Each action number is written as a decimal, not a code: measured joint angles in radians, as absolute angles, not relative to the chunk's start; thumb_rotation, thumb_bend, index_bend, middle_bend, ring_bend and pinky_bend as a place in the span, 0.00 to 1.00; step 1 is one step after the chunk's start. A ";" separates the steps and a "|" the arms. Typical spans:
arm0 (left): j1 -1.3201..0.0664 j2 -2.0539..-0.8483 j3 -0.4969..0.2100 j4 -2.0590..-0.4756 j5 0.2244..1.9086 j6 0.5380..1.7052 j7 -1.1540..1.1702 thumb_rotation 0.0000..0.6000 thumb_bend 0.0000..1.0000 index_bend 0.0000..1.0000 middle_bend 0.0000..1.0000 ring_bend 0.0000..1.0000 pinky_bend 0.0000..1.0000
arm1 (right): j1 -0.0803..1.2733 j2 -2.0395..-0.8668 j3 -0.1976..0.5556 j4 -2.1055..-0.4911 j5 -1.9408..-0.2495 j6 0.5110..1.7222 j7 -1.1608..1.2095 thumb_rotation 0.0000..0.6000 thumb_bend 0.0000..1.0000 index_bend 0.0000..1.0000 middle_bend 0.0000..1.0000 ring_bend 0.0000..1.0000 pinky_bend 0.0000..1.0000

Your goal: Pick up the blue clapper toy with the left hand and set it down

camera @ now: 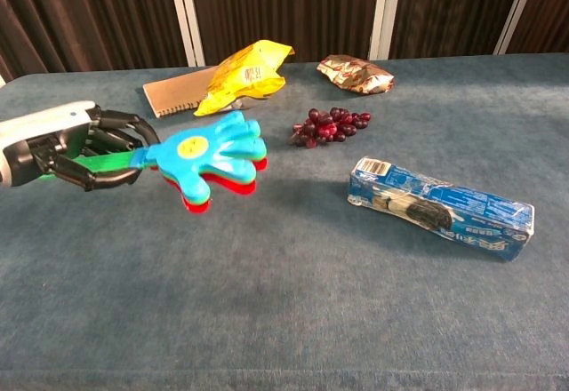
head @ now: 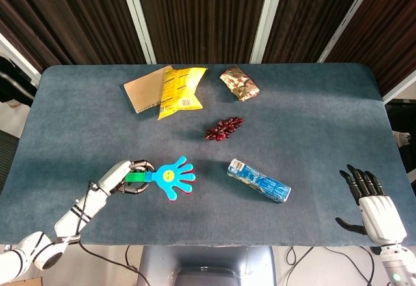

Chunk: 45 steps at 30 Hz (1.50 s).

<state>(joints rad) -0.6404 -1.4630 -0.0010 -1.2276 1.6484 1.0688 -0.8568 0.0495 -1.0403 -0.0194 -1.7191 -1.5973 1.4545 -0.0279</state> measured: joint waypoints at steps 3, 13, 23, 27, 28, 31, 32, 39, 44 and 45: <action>-0.649 -1.467 0.004 -1.231 1.624 1.018 -0.735 1.00 0.60 0.87 0.82 0.53 0.79 | 0.049 -1.040 -0.020 -1.720 -1.599 1.456 -0.029 1.00 0.04 0.00 0.00 0.00 0.00; -0.645 -1.556 -0.018 -1.148 1.542 1.004 -0.693 1.00 0.55 0.75 0.76 0.47 0.67 | 0.050 -1.040 -0.021 -1.719 -1.601 1.456 -0.027 1.00 0.04 0.00 0.00 0.00 0.00; -0.635 -1.616 -0.031 -1.040 1.488 0.974 -0.639 1.00 0.46 0.11 0.16 0.01 0.05 | 0.049 -1.040 -0.022 -1.719 -1.606 1.462 -0.020 1.00 0.04 0.00 0.00 0.00 0.00; -0.640 -1.606 -0.033 -1.060 1.475 0.948 -0.618 1.00 0.45 0.01 0.02 0.00 0.01 | 0.049 -1.041 -0.022 -1.718 -1.608 1.464 -0.020 1.00 0.04 0.00 0.00 0.00 0.00; -0.641 -1.599 -0.034 -1.072 1.472 0.944 -0.610 1.00 0.45 0.00 0.01 0.00 0.00 | 0.048 -1.041 -0.021 -1.718 -1.607 1.465 -0.019 1.00 0.04 0.00 0.00 0.00 0.00; -0.639 -1.575 -0.034 -1.112 1.470 0.945 -0.580 1.00 0.44 0.00 0.00 0.00 0.00 | 0.049 -1.041 -0.021 -1.717 -1.608 1.465 -0.018 1.00 0.04 0.00 0.00 0.00 0.00; -0.637 -1.567 -0.035 -1.126 1.470 0.951 -0.566 1.00 0.44 0.00 0.00 0.00 0.00 | 0.049 -1.041 -0.022 -1.717 -1.609 1.464 -0.019 1.00 0.04 0.00 0.00 0.00 0.00; -0.571 -1.462 -0.014 -1.296 1.517 1.115 -0.379 1.00 0.44 0.00 0.00 0.00 0.00 | 0.047 -1.043 -0.024 -1.715 -1.615 1.470 -0.021 1.00 0.04 0.00 0.00 0.00 0.00; -0.456 -1.370 0.038 -1.457 1.552 1.277 -0.050 1.00 0.44 0.00 0.00 0.00 0.00 | 0.050 -1.049 -0.026 -1.716 -1.616 1.462 -0.028 1.00 0.04 0.00 0.00 0.00 0.00; -0.426 -1.359 0.049 -1.483 1.561 1.319 0.018 1.00 0.44 0.00 0.00 0.00 0.00 | 0.050 -1.050 -0.026 -1.717 -1.619 1.463 -0.028 1.00 0.04 0.00 0.00 0.00 0.00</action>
<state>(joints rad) -0.4258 -1.3587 0.0493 -1.4832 1.5607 1.3193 0.0176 0.0497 -1.0495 -0.0264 -1.7167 -1.6187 1.4627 -0.0283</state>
